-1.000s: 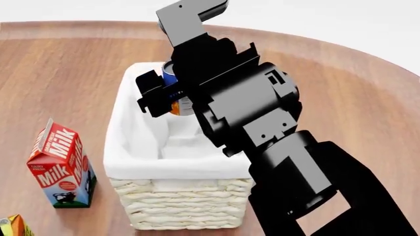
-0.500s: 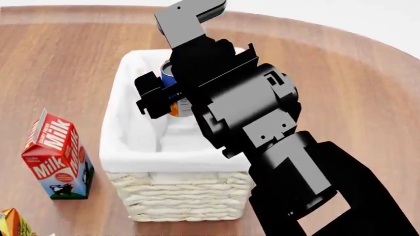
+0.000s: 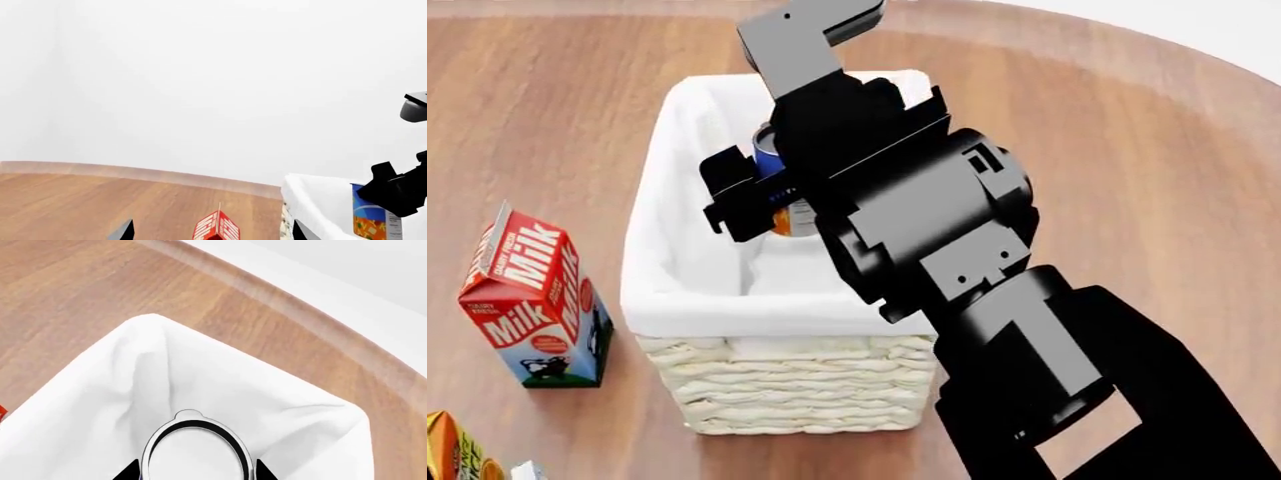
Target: Pick up the alphabet soup, and put it in the basket.
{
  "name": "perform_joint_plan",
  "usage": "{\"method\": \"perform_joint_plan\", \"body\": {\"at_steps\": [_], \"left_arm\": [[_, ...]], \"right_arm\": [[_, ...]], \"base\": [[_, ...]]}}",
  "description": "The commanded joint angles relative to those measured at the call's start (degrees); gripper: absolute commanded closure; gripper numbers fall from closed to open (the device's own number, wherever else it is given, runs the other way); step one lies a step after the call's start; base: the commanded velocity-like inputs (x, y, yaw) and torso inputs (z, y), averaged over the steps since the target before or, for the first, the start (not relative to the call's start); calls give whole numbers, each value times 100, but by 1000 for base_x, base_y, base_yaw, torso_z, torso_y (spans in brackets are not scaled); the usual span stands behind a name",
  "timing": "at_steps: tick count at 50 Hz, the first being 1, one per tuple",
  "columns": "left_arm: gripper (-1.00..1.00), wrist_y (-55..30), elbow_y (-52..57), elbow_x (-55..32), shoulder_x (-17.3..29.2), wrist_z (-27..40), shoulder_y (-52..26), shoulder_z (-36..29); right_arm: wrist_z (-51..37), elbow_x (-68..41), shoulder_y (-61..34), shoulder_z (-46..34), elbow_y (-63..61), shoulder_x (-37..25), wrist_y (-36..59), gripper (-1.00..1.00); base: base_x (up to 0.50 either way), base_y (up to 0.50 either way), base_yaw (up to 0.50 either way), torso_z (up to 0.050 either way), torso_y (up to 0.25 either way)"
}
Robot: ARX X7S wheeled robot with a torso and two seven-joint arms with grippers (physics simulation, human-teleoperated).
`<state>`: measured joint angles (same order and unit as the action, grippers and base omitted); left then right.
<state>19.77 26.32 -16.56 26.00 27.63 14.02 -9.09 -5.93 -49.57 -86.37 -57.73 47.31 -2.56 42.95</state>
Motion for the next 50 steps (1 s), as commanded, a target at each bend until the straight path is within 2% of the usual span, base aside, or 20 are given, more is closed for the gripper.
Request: {"method": "perform_joint_plan", "body": {"at_steps": [1,20,21,23,24,37,50], "left_arm": [[-100,6,-4,-3,6,6,-10,-9],[-100,28,1,17,17,29,7,-15],[-100,229,-2,-342,42,-135,28,-27],[-100,179,-10,-261,43,-97,35,-24],[-100,196,-19,-231,36,-94,38,-24],[-100,238,-49,-200,33,-94,32,-32],[-100,209,-51,-190,42,-76,16,-42]], "right_arm": [[29,165,-70,-13,-62,-2,-17,100],[16,111,-73,-66,-96,-13,-40,100],[17,119,-80,-67,-55,0,-63,100],[-9,140,-115,-66,-1,16,-104,100],[-12,135,-124,-63,16,22,-106,-100],[-277,17,-178,18,-419,-168,-20,-100],[-744,-251,-288,156,-1876,-813,432,-100]], "base": [[0,0,0,0,-57],[-1,0,0,0,-55],[0,0,0,0,0],[0,0,0,0,0],[0,0,3,0,0],[0,0,0,0,0],[0,0,0,0,0]]}}
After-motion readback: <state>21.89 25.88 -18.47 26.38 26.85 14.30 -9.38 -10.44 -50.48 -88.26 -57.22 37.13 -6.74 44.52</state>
